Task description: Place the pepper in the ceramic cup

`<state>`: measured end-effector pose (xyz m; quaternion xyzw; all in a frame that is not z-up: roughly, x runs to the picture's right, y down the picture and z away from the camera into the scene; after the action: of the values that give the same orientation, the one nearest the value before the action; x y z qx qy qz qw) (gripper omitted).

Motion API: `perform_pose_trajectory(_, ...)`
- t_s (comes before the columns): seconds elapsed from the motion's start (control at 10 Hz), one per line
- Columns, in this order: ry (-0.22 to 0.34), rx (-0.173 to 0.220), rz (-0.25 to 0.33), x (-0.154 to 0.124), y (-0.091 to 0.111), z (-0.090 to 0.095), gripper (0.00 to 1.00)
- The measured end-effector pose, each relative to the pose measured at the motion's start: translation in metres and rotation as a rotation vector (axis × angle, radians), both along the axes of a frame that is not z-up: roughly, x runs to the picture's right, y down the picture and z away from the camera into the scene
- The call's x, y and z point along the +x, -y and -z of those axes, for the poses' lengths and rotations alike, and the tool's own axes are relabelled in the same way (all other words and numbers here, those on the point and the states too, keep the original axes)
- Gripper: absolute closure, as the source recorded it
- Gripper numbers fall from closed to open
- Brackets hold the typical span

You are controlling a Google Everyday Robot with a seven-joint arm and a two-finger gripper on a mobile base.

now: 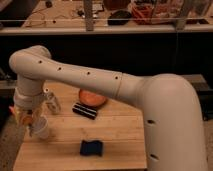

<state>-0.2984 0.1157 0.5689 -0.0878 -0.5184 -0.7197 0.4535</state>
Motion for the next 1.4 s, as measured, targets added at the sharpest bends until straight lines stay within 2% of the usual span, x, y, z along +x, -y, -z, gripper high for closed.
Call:
perform_pose_trajectory(0.1, 0.0, -0.025, 0.002, 0.001, -0.002, 0.001, 1.0)
perform_pose_trajectory(0.2, -0.016, -0.109, 0.009, 0.009, -0.011, 0.004, 1.0)
perform_pose_trajectory(0.3, -0.03, -0.153, -0.003, 0.017, -0.018, 0.001, 1.0)
perform_pose_trajectory(0.7, -0.077, -0.286, -0.009, 0.04, -0.045, -0.01, 1.0)
perform_pose_trajectory(1.0, -0.083, -0.368, -0.022, 0.05, -0.061, -0.023, 1.0)
perform_pose_trajectory(1.2, -0.078, -0.404, -0.035, 0.053, -0.065, -0.028, 1.0)
perform_pose_trajectory(1.4, -0.06, -0.432, -0.088, 0.053, -0.063, -0.031, 1.0)
